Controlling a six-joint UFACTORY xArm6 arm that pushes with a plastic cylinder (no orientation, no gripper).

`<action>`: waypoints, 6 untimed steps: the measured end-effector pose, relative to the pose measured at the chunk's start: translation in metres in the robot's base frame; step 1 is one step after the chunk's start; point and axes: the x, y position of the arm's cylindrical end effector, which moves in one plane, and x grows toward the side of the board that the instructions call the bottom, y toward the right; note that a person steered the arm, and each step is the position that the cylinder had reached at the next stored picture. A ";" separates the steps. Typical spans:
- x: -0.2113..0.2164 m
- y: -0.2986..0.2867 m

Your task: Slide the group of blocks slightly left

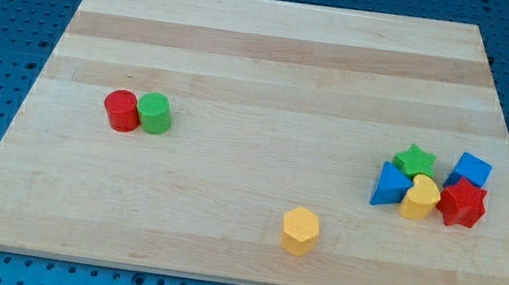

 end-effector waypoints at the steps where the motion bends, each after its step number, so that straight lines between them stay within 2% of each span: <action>1: 0.031 0.001; 3: 0.112 -0.015; 6: 0.096 -0.166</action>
